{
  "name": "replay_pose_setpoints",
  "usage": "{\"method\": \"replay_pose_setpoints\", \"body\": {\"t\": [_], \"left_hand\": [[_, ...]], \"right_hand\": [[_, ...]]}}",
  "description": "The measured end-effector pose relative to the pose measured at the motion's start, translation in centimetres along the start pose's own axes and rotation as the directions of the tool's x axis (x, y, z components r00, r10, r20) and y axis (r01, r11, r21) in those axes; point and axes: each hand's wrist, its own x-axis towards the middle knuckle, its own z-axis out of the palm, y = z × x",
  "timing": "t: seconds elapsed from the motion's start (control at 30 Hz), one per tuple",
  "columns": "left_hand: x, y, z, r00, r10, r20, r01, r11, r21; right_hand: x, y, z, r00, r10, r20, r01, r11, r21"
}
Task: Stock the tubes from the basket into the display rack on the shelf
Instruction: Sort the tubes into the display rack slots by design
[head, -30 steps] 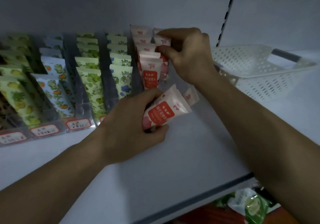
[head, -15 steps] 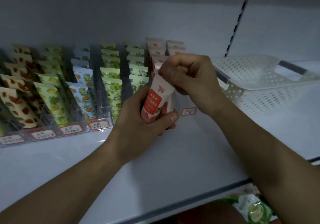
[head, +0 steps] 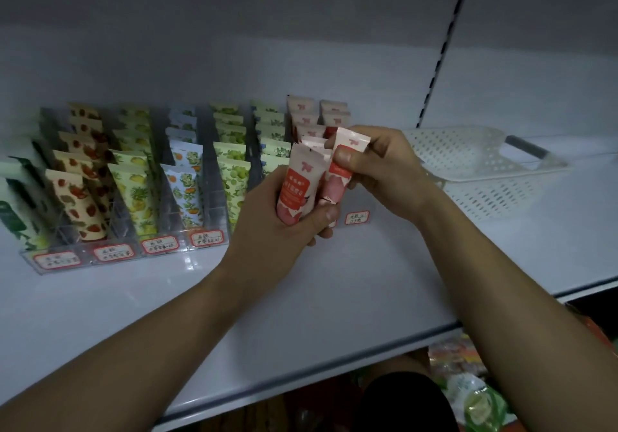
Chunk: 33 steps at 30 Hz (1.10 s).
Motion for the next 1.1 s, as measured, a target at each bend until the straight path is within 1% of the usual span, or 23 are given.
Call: {"method": "replay_pose_setpoints", "body": {"t": [0.03,0.07,0.1,0.13,0.17,0.2,0.27,0.3,0.37,0.5,0.63,0.73,0.8,0.87,0.97,1.03,1.1], "left_hand": [[0.0,0.0,0.0,1.0,-0.002,0.0,0.002,1.0,0.008],[0.0,0.0,0.0,1.0,0.005,0.005,-0.005,1.0,0.03],[0.0,-0.1,0.0,1.0,0.017,0.013,-0.017,0.998,0.064],[0.0,-0.1,-0.1,0.999,0.028,0.027,-0.031,0.993,0.11],[-0.1,-0.3,-0.1,0.998,0.041,0.053,-0.049,0.985,0.168],[-0.1,-0.4,-0.2,0.994,0.06,0.094,-0.081,0.967,0.24],[-0.2,-0.6,-0.2,0.974,0.098,0.206,-0.175,0.9,0.399],[-0.1,-0.7,0.0,0.96,0.1,0.263,-0.215,0.863,0.458],[0.1,-1.0,0.4,0.941,0.081,0.328,-0.247,0.827,0.504],[0.5,-1.4,0.8,0.947,0.084,0.309,-0.241,0.822,0.517],[0.5,-1.6,0.8,0.951,0.068,0.301,-0.226,0.817,0.53],[0.5,-1.5,0.8,0.949,0.066,0.308,-0.228,0.819,0.527],[0.4,-1.4,0.8,0.948,0.064,0.313,-0.227,0.825,0.517],[0.4,-1.4,0.7,0.948,0.061,0.311,-0.219,0.836,0.503],[0.4,-1.4,0.6,0.949,0.063,0.309,-0.212,0.853,0.478],[0.4,-1.3,0.5,0.95,0.066,0.305,-0.213,0.851,0.481],[0.5,-1.3,0.5,0.951,0.066,0.302,-0.216,0.842,0.494]], "right_hand": [[0.1,0.1,-0.2,1.0,-0.007,-0.026,0.007,1.0,0.029],[0.2,0.1,-0.5,0.996,-0.006,-0.091,0.013,0.997,0.076],[0.3,0.1,-0.8,0.983,-0.004,-0.183,0.026,0.993,0.118],[0.4,0.0,-1.1,0.96,-0.015,-0.281,0.051,0.991,0.121],[0.4,0.0,-1.4,0.928,-0.05,-0.369,0.077,0.995,0.06],[0.5,-0.1,-1.4,0.895,-0.111,-0.432,0.097,0.994,-0.054],[0.6,0.1,-1.1,0.843,-0.234,-0.485,0.109,0.956,-0.272],[0.8,0.1,-0.8,0.826,-0.262,-0.5,0.101,0.94,-0.326],[1.1,0.4,-0.5,0.823,-0.277,-0.496,0.08,0.921,-0.382],[1.7,1.4,-0.9,0.866,-0.306,-0.396,0.078,0.864,-0.498],[1.8,1.9,-1.3,0.878,-0.343,-0.335,0.084,0.798,-0.597],[2.2,1.6,-1.3,0.881,-0.372,-0.291,0.063,0.703,-0.708],[2.7,0.9,-1.4,0.894,-0.344,-0.288,0.004,0.647,-0.762],[3.0,0.3,-1.5,0.915,-0.292,-0.28,-0.044,0.616,-0.787],[2.8,-0.2,-0.9,0.947,-0.216,-0.238,-0.072,0.58,-0.812],[2.7,-0.1,-0.4,0.955,-0.169,-0.243,-0.105,0.574,-0.812],[2.9,0.0,-0.2,0.952,-0.123,-0.279,-0.154,0.596,-0.788]]}}
